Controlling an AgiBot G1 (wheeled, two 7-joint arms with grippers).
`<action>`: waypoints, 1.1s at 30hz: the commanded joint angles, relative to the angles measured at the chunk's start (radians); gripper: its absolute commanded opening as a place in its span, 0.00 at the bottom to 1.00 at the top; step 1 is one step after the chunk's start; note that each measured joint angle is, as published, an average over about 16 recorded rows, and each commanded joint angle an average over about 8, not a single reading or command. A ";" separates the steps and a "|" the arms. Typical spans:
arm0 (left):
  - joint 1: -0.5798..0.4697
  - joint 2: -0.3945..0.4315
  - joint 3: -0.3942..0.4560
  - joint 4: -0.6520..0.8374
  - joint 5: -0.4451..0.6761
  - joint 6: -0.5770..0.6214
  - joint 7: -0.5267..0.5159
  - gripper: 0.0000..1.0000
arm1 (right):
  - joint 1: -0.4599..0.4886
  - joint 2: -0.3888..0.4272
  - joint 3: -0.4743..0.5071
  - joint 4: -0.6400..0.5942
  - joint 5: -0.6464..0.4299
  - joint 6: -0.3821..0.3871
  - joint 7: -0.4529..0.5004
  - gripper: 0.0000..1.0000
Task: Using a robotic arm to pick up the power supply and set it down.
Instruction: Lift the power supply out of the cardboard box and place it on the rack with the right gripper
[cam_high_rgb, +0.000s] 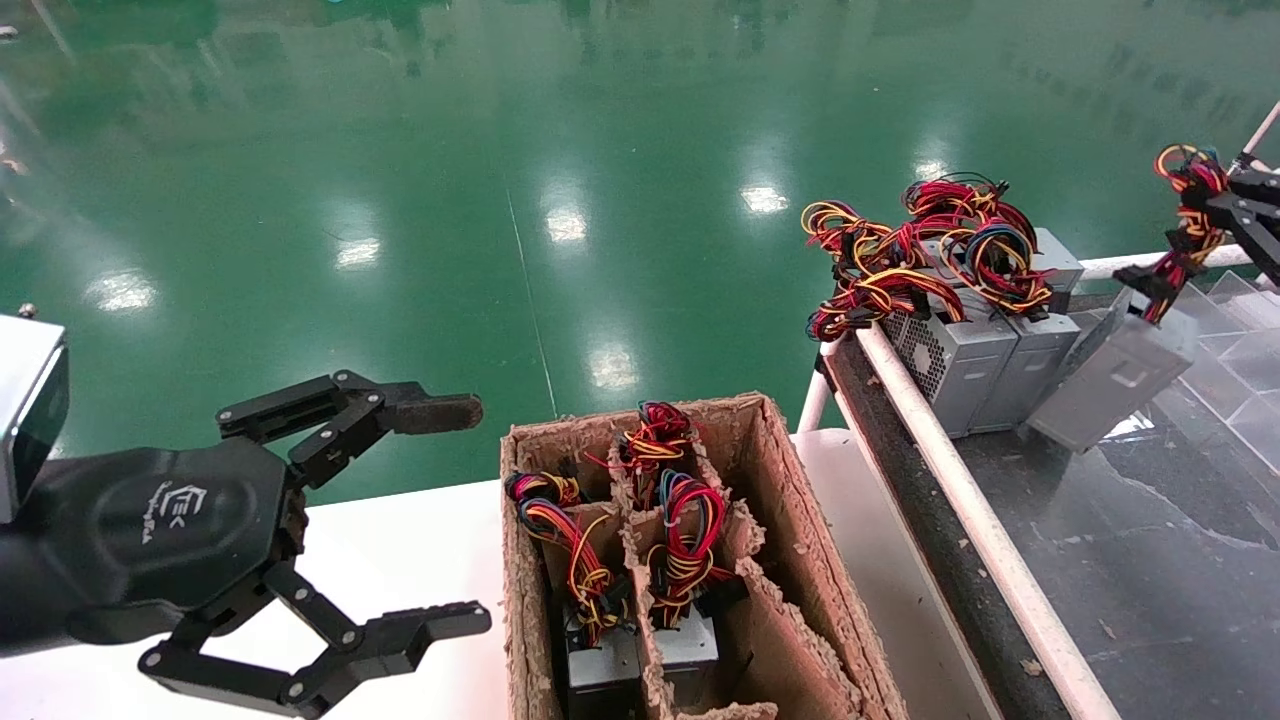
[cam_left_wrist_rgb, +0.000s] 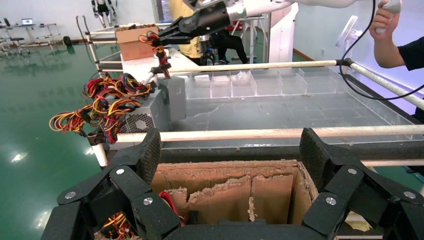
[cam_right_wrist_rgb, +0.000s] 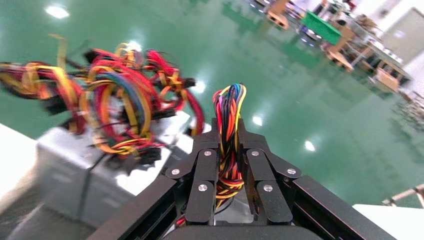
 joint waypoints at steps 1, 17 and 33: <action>0.000 0.000 0.000 0.000 0.000 0.000 0.000 1.00 | 0.016 -0.020 -0.005 -0.015 -0.009 0.038 -0.003 0.00; 0.000 0.000 0.000 0.000 0.000 0.000 0.000 1.00 | 0.062 -0.089 -0.035 -0.063 -0.051 0.024 -0.014 0.00; 0.000 0.000 0.000 0.000 0.000 0.000 0.000 1.00 | 0.082 -0.100 -0.042 -0.096 -0.062 0.057 -0.025 0.00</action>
